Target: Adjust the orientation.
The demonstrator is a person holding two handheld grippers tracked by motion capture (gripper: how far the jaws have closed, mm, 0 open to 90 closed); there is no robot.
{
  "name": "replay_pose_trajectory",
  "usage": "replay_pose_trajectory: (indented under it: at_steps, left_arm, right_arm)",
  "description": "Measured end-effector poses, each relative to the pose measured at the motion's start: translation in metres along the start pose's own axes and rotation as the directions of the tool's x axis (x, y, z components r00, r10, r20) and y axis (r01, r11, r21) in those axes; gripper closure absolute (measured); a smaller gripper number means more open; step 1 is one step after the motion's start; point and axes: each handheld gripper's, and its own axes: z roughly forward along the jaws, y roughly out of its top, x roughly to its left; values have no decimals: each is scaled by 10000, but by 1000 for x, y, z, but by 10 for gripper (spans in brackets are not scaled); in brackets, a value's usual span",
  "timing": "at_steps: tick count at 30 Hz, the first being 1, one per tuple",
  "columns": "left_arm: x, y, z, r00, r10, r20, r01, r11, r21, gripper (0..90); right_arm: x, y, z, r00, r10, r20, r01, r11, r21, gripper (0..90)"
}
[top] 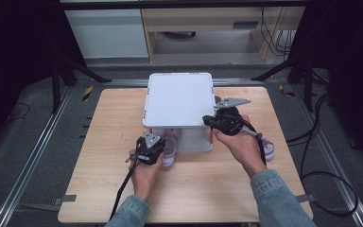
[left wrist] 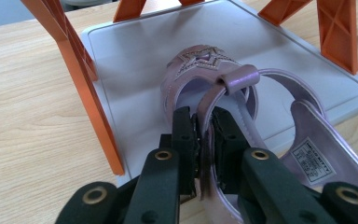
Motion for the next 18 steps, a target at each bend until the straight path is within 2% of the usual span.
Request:
replay_pose_trajectory:
  at_steps: [3,7,13,18]
  left_arm:
    - [-1,-1,2,9999,-166,-38,166,9999,-2,804]
    - [-6,0,3,9995,150,-286,-152,9999,-74,803]
    - [-6,1,6,9989,-186,-429,181,9998,-112,802]
    - [-5,1,7,9990,-336,-296,333,9994,-120,782]
  right_arm:
    - [0,0,0,10000,4,65,-4,10000,-7,874]
    - [-1,0,1,9999,-24,169,24,10000,14,874]
    - [-5,1,6,9995,50,327,-50,10000,10,874]
    - [-5,1,7,9994,20,346,-21,10000,43,873]
